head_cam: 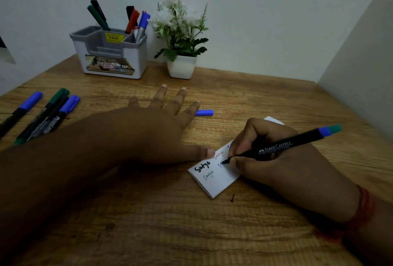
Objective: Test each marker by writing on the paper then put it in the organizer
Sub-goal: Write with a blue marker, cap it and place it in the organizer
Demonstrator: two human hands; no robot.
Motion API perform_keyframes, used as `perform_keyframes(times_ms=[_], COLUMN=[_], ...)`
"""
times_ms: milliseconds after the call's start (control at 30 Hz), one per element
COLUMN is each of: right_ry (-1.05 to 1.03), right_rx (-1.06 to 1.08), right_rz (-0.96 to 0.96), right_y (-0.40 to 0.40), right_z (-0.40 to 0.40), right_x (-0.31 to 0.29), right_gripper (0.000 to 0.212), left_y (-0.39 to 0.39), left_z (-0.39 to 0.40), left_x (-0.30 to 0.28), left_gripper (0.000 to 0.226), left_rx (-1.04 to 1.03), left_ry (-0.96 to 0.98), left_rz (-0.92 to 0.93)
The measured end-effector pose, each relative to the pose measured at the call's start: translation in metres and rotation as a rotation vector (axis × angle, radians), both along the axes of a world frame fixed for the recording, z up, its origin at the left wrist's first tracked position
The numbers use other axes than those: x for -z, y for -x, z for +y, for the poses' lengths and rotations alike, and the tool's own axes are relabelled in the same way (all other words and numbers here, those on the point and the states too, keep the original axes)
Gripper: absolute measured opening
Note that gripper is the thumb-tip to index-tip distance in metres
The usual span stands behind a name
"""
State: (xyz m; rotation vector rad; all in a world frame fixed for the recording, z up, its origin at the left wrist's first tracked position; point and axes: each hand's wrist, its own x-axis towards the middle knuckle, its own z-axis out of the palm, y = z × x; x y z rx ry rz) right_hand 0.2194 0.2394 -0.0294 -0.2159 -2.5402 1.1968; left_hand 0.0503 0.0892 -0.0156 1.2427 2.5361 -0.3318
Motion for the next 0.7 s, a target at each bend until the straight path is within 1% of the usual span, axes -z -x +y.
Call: perform_keyframes(times_ms=[200,433,600,700], right_ry=[-0.004,0.031,-0.014,0.010], right_rx=[-0.008,0.009,-0.002,0.001], right_rz=[0.042,0.078,0.082,0.082], right_y=[0.0010,0.0017,0.0020,0.0011], right_z=[0.0021,0.0056,0.0053,0.0043], right_x=[0.0027,0.0061,0.0062,0.0065], right_gripper=[0.028,0.018,0.018,0.019], left_y=[0.0044,0.0049,0.0040,0.0045], left_z=[0.0014,0.0027,0.0021,0.0022], left_x=[0.0045,0.0052,0.0048,0.0054], left_gripper=[0.114,0.115,0.114,0.113], left_rx=[0.009,0.013,0.007,0.007], left_ry=[-0.004,-0.014,-0.015,-0.018], left_rz=[0.014,0.007,0.000,0.006])
